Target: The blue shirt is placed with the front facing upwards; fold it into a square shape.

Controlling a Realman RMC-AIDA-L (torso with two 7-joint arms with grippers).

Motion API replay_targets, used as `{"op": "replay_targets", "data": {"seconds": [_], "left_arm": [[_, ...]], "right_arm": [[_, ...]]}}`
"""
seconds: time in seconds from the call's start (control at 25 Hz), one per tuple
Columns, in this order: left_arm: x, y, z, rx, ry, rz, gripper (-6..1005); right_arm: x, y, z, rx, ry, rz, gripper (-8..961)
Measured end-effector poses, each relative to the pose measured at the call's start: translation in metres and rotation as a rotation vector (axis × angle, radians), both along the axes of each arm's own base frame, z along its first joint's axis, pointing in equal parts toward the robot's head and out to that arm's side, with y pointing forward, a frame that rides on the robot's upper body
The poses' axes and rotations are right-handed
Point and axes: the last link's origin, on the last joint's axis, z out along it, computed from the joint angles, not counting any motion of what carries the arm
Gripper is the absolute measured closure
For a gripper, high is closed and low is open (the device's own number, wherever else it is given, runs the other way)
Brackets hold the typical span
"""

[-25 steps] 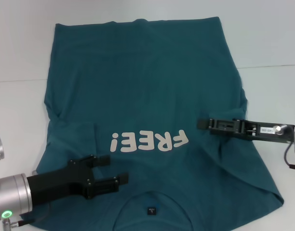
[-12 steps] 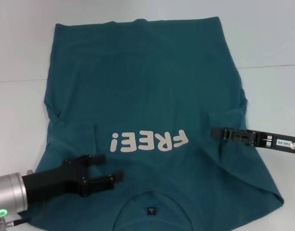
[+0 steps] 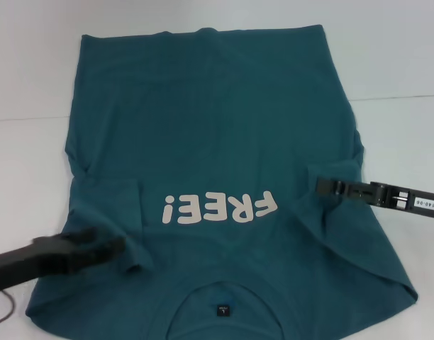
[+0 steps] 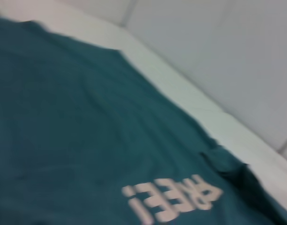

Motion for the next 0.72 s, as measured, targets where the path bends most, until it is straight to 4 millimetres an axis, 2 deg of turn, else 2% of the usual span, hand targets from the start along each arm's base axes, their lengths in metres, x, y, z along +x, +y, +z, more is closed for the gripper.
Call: {"op": "replay_targets", "data": {"seconds": [0.32, 0.72], "left_arm": [[-0.028, -0.005, 0.022, 0.011, -0.006, 0.206, 121], [-0.047, -0.011, 0.028, 0.042, 0.036, 0.283, 121]], "right_arm": [[-0.002, 0.004, 0.006, 0.017, 0.006, 0.006, 9], [-0.002, 0.007, 0.011, 0.019, 0.001, 0.000, 10]]}}
